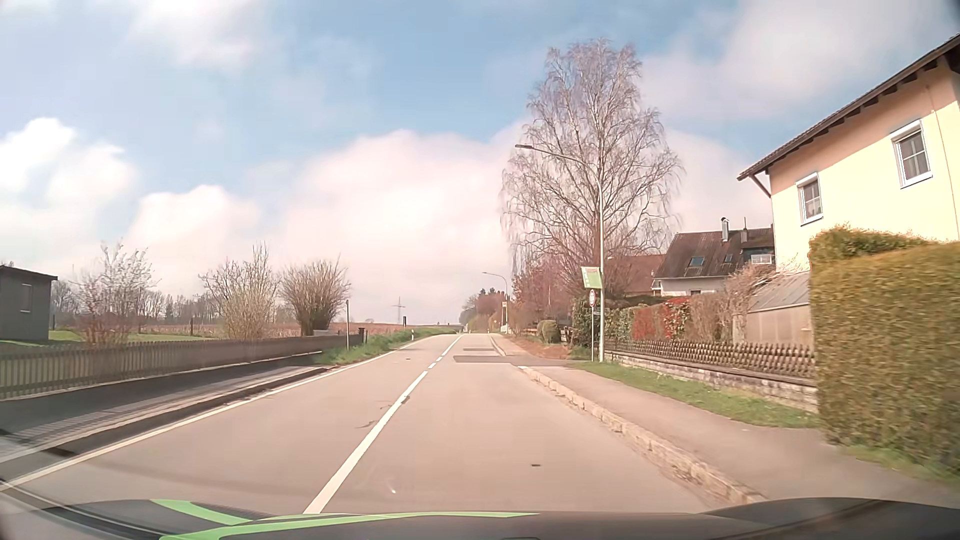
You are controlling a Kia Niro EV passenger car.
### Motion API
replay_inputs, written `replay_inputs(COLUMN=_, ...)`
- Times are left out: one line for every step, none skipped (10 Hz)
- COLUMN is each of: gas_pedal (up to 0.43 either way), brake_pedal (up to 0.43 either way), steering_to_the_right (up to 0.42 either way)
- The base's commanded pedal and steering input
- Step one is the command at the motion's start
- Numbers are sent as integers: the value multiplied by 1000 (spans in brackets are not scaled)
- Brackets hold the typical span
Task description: Follow the waypoints while adhering to traffic rules and regulations
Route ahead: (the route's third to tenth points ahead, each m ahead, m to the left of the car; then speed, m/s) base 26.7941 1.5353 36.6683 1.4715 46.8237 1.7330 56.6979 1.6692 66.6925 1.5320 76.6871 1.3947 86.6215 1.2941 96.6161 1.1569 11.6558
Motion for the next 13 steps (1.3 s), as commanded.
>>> replay_inputs(gas_pedal=177, brake_pedal=0, steering_to_the_right=-10)
replay_inputs(gas_pedal=189, brake_pedal=0, steering_to_the_right=-9)
replay_inputs(gas_pedal=189, brake_pedal=0, steering_to_the_right=-9)
replay_inputs(gas_pedal=189, brake_pedal=0, steering_to_the_right=-8)
replay_inputs(gas_pedal=197, brake_pedal=0, steering_to_the_right=-6)
replay_inputs(gas_pedal=197, brake_pedal=0, steering_to_the_right=-6)
replay_inputs(gas_pedal=197, brake_pedal=0, steering_to_the_right=-6)
replay_inputs(gas_pedal=197, brake_pedal=0, steering_to_the_right=-5)
replay_inputs(gas_pedal=209, brake_pedal=0, steering_to_the_right=-5)
replay_inputs(gas_pedal=220, brake_pedal=0, steering_to_the_right=-5)
replay_inputs(gas_pedal=220, brake_pedal=0, steering_to_the_right=-5)
replay_inputs(gas_pedal=220, brake_pedal=0, steering_to_the_right=-4)
replay_inputs(gas_pedal=228, brake_pedal=0, steering_to_the_right=-4)
